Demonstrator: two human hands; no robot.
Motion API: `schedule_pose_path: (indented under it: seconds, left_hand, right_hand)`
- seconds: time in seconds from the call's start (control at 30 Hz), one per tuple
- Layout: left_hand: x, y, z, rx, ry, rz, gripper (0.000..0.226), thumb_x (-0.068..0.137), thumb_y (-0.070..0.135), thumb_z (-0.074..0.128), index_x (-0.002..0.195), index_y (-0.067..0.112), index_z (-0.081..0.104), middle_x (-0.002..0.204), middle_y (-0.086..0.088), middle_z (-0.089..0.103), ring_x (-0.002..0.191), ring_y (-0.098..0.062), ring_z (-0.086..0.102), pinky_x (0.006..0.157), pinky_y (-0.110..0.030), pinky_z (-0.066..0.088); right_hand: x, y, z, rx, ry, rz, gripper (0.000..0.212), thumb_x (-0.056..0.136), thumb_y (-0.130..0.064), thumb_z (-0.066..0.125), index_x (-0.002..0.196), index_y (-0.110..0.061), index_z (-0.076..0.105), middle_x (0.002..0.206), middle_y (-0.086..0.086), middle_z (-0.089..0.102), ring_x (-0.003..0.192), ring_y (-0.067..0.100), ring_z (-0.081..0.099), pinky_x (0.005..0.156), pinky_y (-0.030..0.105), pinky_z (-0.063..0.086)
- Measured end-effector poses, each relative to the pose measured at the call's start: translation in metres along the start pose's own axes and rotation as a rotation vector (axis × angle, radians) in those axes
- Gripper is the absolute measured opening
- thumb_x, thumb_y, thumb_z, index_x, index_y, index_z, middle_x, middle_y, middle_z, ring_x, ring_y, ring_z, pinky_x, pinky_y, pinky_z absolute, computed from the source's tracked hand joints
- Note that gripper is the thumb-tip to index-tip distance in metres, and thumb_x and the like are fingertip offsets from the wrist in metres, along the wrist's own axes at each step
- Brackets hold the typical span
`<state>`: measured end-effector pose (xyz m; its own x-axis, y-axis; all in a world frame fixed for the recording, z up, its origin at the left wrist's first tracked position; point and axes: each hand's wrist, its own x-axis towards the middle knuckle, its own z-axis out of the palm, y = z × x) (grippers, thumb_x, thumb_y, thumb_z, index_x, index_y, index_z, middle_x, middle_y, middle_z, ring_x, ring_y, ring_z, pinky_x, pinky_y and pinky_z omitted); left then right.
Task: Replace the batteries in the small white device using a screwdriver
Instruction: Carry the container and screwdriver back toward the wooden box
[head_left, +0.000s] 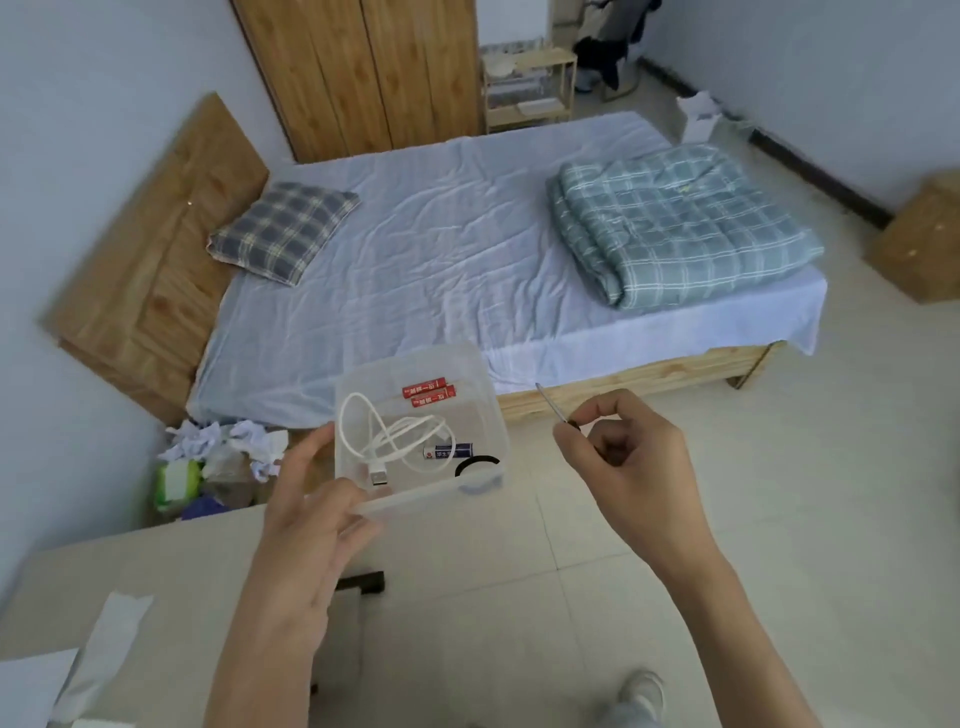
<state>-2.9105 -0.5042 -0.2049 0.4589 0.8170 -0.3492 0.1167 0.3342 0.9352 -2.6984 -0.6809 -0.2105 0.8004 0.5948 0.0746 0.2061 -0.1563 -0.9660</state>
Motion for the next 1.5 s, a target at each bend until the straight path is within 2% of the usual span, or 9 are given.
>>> schedule_pose_path:
  seconds: [0.1,0.23,0.33,0.5,0.73,1.0,1.27,1.4,1.5]
  left_hand:
    - [0.017,0.004,0.073,0.027,-0.092,-0.018,0.059,0.098,-0.001,0.064,0.136,0.045,0.066,0.121,-0.011,0.08,0.118,-0.029,0.077,0.111,-0.055,0.054]
    - [0.028,0.003,0.184,0.045,-0.221,-0.03,0.062,0.097,-0.001,0.061,0.133,0.049,0.066,0.126,-0.033,0.069,0.124,-0.045,0.069,0.108,-0.052,0.057]
    - [0.033,-0.003,0.266,0.057,-0.332,-0.02,0.058,0.101,-0.001,0.059,0.137,0.044,0.065,0.12,-0.029,0.075,0.115,-0.037,0.076,0.106,-0.051,0.058]
    - [0.034,-0.009,0.39,0.099,-0.48,-0.042,0.053,0.102,0.004,0.063,0.136,0.045,0.064,0.115,-0.023,0.08,0.117,-0.04,0.074,0.104,-0.05,0.057]
    - [0.045,-0.019,0.53,0.181,-0.654,-0.072,0.054,0.102,0.006,0.064,0.132,0.05,0.067,0.123,-0.036,0.067,0.108,-0.039,0.071,0.098,-0.046,0.06]
    - [0.089,-0.038,0.691,0.341,-0.834,-0.05,0.056,0.104,0.001,0.055,0.14,0.043,0.061,0.114,-0.011,0.082,0.1,-0.02,0.079,0.089,-0.04,0.058]
    - [0.156,-0.019,0.886,0.356,-0.99,-0.011,0.055,0.104,0.008,0.065,0.134,0.054,0.065,0.112,-0.016,0.081,0.118,-0.029,0.076,0.108,-0.054,0.056]
    - [0.18,-0.006,0.972,0.357,-1.059,-0.011,0.051,0.102,0.015,0.071,0.134,0.054,0.065,0.122,-0.014,0.079,0.124,-0.035,0.073,0.113,-0.06,0.052]
    - [0.197,-0.001,1.026,0.331,-1.088,-0.053,0.049,0.1,0.019,0.074,0.134,0.053,0.065,0.126,-0.017,0.078,0.126,-0.041,0.07,0.113,-0.06,0.053]
  right_hand:
    - [0.018,0.013,-0.059,-0.011,0.102,0.004,0.016,0.097,-0.015,0.078,0.09,-0.017,0.064,0.052,-0.001,0.038,0.051,0.015,0.03,0.05,0.019,0.03]
    - [0.044,0.033,-0.147,-0.047,0.235,0.017,0.016,0.098,-0.016,0.077,0.089,-0.019,0.064,0.05,-0.005,0.038,0.05,0.015,0.03,0.05,0.021,0.03]
    - [0.059,0.048,-0.214,-0.081,0.327,0.031,0.016,0.098,-0.016,0.077,0.088,-0.019,0.064,0.049,-0.006,0.037,0.049,0.014,0.029,0.049,0.02,0.028]
    - [0.081,0.072,-0.319,-0.119,0.49,0.062,0.016,0.098,-0.017,0.077,0.089,-0.019,0.064,0.049,-0.005,0.037,0.048,0.013,0.028,0.047,0.017,0.027]
    - [0.095,0.115,-0.426,-0.137,0.695,0.16,0.016,0.097,-0.019,0.077,0.087,-0.019,0.064,0.049,-0.004,0.038,0.048,0.013,0.027,0.047,0.019,0.026]
    - [0.147,0.167,-0.524,-0.17,0.854,0.252,0.017,0.097,-0.021,0.077,0.087,-0.021,0.063,0.056,0.018,0.046,0.049,0.013,0.029,0.048,0.02,0.029]
    - [0.263,0.192,-0.646,-0.203,1.006,0.26,0.018,0.097,-0.021,0.077,0.086,-0.023,0.062,0.051,0.005,0.044,0.05,0.012,0.032,0.052,0.027,0.033]
    - [0.307,0.202,-0.694,-0.256,1.072,0.288,0.016,0.097,-0.021,0.076,0.087,-0.021,0.063,0.048,-0.005,0.045,0.047,0.012,0.034,0.05,0.021,0.031]
    - [0.336,0.216,-0.727,-0.233,1.106,0.306,0.016,0.097,-0.022,0.077,0.088,-0.022,0.064,0.051,0.006,0.052,0.048,0.013,0.037,0.054,0.029,0.035]
